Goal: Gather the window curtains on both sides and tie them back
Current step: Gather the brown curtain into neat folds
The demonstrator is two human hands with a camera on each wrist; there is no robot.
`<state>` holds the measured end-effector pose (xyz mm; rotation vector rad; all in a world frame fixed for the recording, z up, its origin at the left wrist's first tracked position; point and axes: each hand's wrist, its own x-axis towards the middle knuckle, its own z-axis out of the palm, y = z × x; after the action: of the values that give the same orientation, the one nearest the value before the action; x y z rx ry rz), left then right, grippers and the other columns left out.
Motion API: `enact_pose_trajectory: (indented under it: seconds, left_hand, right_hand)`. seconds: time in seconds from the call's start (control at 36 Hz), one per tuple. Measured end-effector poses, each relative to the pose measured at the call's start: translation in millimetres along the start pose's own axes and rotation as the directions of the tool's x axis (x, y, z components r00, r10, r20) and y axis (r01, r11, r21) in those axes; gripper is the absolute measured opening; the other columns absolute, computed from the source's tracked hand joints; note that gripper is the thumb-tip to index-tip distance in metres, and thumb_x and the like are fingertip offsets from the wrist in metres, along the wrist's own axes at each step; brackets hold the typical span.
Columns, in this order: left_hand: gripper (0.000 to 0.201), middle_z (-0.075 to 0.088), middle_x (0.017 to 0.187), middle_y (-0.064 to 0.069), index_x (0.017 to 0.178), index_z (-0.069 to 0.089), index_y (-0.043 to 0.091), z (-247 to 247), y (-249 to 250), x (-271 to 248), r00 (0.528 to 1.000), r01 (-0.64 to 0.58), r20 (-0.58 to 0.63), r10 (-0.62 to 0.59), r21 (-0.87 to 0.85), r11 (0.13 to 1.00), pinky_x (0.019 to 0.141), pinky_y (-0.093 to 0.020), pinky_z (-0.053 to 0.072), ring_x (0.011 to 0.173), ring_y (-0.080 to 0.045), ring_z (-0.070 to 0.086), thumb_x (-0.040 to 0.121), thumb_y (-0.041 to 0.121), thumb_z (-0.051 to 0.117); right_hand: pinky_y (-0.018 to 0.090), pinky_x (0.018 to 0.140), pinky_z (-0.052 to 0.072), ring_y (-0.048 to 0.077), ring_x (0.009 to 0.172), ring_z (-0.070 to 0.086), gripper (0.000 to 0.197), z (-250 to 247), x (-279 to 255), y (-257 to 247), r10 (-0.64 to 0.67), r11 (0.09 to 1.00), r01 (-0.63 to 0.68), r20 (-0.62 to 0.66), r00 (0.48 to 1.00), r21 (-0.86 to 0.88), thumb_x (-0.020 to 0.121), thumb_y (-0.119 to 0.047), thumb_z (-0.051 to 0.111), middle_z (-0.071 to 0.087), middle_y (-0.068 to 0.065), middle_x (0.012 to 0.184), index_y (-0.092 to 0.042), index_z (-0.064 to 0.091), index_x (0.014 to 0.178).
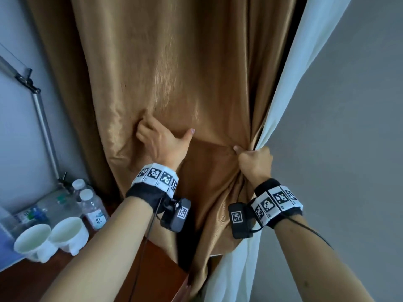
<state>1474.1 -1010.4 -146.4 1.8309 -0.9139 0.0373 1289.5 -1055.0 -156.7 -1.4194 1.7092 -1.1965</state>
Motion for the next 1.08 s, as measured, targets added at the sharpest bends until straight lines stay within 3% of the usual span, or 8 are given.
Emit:
enact_pose_trajectory:
  seconds: [0.14, 0.25, 0.39, 0.56, 0.72, 0.83, 0.94, 1.08]
  left_hand:
    - [0.142, 0.013, 0.15, -0.026, 0.151, -0.001, 0.001, 13, 8, 17, 0.986, 0.141, -0.066, -0.152, -0.148, 0.979, 0.116, -0.04, 0.019, 0.136, -0.037, 0.019, 0.054, 0.064, 0.081]
    - [0.142, 0.012, 0.16, -0.011, 0.152, -0.013, 0.014, 21, 14, 25, 0.959, 0.229, 0.255, -0.121, -0.454, 0.861, 0.119, -0.034, 0.018, 0.146, -0.021, 0.017, 0.057, 0.059, 0.082]
    - [0.14, 0.038, 0.152, 0.001, 0.154, 0.0, 0.029, 42, 19, 16, 0.733, 0.503, 0.68, 0.009, -0.551, 0.666, 0.114, -0.043, 0.03, 0.136, -0.014, 0.04, 0.049, 0.065, 0.084]
    - [0.094, 0.065, 0.126, -0.012, 0.133, 0.054, 0.005, 58, 35, -15, 0.553, 0.611, 0.807, 0.206, -0.562, 0.558, 0.103, -0.04, 0.046, 0.118, -0.023, 0.061, 0.061, 0.059, 0.081]
    - [0.029, 0.075, 0.095, -0.008, 0.101, 0.071, 0.006, 62, 23, -29, 0.771, 0.395, 0.623, 0.131, -0.63, 0.669, 0.087, -0.034, 0.052, 0.091, -0.018, 0.071, 0.079, 0.023, 0.078]
    - [0.026, 0.065, 0.064, -0.008, 0.068, 0.064, 0.0, 64, 15, -34, 0.935, 0.11, 0.331, 0.131, -0.619, 0.777, 0.066, -0.038, 0.049, 0.063, -0.011, 0.057, 0.074, 0.018, 0.082]
    - [0.038, 0.051, 0.052, 0.015, 0.054, 0.05, 0.021, 53, 18, -49, 0.971, -0.123, 0.114, 0.209, -0.512, 0.85, 0.058, -0.007, 0.035, 0.049, 0.004, 0.049, 0.07, 0.016, 0.084]
    - [0.021, 0.058, 0.063, 0.005, 0.064, 0.061, 0.013, 52, 17, -69, 0.922, -0.285, 0.115, 0.369, -0.443, 0.85, 0.061, -0.018, 0.045, 0.056, -0.002, 0.052, 0.072, 0.009, 0.08]
  right_hand:
    - [0.04, 0.094, 0.051, 0.034, 0.105, 0.06, 0.049, -8, 2, 2, 0.016, 1.0, -0.016, 0.045, 0.999, -0.001, 0.077, -0.034, 0.076, 0.064, 0.018, 0.109, 0.003, 0.059, 0.104]
    - [0.038, 0.097, 0.049, 0.031, 0.112, 0.058, 0.047, -19, 1, 3, -0.002, 1.0, -0.001, 0.1, 0.995, 0.028, 0.078, -0.031, 0.077, 0.062, 0.015, 0.116, 0.0, 0.055, 0.105]
    - [0.025, 0.092, 0.042, 0.023, 0.118, 0.056, 0.06, -26, 2, 7, -0.157, 0.987, 0.146, 0.221, 0.963, 0.068, 0.078, -0.025, 0.078, 0.06, 0.002, 0.122, -0.009, 0.053, 0.13]
    - [0.033, 0.101, 0.046, 0.018, 0.116, 0.058, 0.06, -21, 6, 6, -0.212, 0.976, 0.19, 0.271, 0.939, 0.107, 0.078, -0.021, 0.075, 0.062, 0.002, 0.126, -0.013, 0.053, 0.133]
    - [0.029, 0.088, 0.051, 0.018, 0.099, 0.064, 0.046, -20, 19, 14, -0.11, 0.993, 0.104, 0.143, 0.984, 0.047, 0.074, -0.031, 0.077, 0.067, 0.001, 0.105, -0.007, 0.063, 0.111]
    - [0.025, 0.07, 0.046, 0.024, 0.081, 0.061, 0.042, -13, 19, 17, -0.028, 0.999, 0.032, 0.08, 0.996, -0.042, 0.075, -0.041, 0.073, 0.063, 0.009, 0.088, -0.003, 0.055, 0.079]
    - [0.026, 0.079, 0.043, 0.025, 0.097, 0.058, 0.039, -11, 6, 7, -0.03, 0.998, 0.031, 0.011, 0.999, -0.048, 0.084, -0.032, 0.068, 0.06, 0.009, 0.101, 0.0, 0.059, 0.105]
    - [0.032, 0.086, 0.044, 0.037, 0.103, 0.055, 0.029, -6, -6, -1, -0.046, 0.998, 0.047, 0.025, 0.999, -0.051, 0.08, -0.018, 0.054, 0.06, 0.018, 0.106, -0.003, 0.055, 0.106]
